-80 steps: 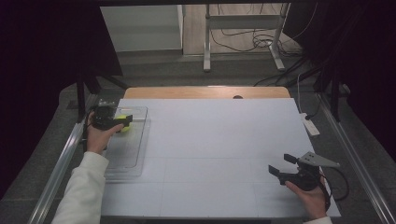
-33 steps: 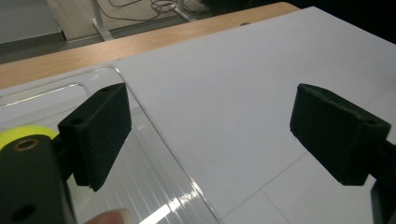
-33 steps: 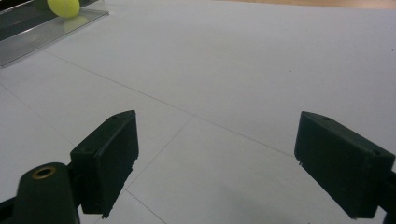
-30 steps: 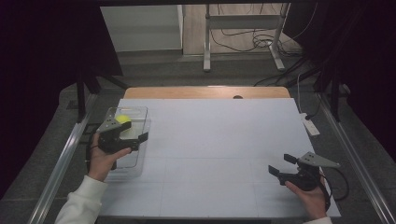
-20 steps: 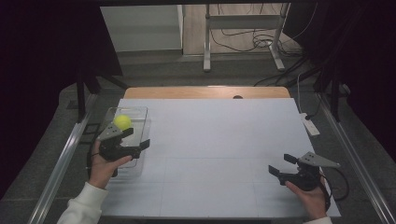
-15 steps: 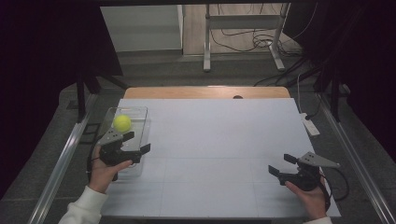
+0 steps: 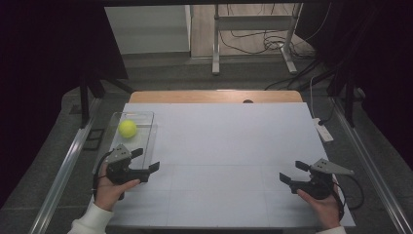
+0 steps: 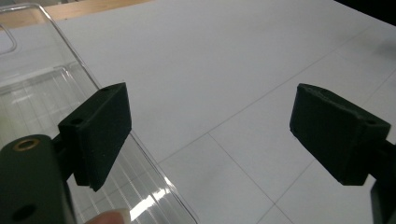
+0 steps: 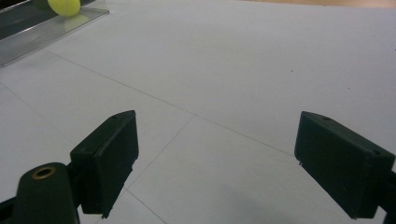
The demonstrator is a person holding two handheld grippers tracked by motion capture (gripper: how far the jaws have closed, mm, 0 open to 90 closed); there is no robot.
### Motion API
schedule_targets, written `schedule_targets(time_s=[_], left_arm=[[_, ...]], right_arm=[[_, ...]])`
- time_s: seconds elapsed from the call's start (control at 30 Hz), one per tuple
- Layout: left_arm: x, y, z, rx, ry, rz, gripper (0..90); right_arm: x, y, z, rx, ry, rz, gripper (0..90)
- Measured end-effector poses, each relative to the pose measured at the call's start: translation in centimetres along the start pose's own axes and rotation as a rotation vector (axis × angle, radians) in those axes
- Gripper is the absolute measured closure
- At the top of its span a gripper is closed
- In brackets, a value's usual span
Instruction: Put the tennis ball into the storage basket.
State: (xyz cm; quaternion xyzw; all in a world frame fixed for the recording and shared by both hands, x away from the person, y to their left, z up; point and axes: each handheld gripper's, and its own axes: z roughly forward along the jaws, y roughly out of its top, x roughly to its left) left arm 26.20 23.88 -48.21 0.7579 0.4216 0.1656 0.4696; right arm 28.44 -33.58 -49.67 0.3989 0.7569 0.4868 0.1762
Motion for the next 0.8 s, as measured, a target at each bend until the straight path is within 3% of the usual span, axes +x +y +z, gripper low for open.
schedule_targets(time_s=[0.8], left_arm=[[-1.0, -1.2, -0.6, 0.001, 0.001, 0.033, 13.5]], right_arm=[[0.1, 0.0, 0.4, 0.009, 0.008, -0.002, 13.7]])
